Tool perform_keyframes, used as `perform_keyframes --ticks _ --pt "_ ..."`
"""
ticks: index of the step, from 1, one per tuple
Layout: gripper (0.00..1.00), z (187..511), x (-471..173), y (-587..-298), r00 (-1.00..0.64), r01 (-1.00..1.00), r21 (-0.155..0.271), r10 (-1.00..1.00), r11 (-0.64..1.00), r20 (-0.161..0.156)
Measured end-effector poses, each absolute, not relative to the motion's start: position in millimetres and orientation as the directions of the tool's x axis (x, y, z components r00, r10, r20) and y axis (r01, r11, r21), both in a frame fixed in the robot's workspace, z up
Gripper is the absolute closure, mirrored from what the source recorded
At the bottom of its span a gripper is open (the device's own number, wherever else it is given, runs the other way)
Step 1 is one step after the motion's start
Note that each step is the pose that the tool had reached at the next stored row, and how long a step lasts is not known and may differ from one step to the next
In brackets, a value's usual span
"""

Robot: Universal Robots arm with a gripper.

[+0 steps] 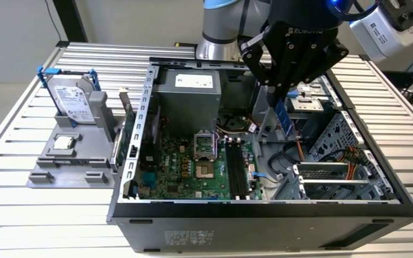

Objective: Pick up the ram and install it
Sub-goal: 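Pick up the ram and move it above insertion slot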

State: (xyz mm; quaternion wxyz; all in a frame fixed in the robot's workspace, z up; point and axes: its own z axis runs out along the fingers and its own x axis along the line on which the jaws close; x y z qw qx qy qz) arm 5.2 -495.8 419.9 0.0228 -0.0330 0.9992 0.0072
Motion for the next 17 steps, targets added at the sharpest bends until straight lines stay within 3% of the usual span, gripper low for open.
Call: perform_keyframes --ticks 17 --pt "1.00 415.4 11.9 -495.0 -0.998 -0.055 0.013 -0.055 0.998 -0.036"
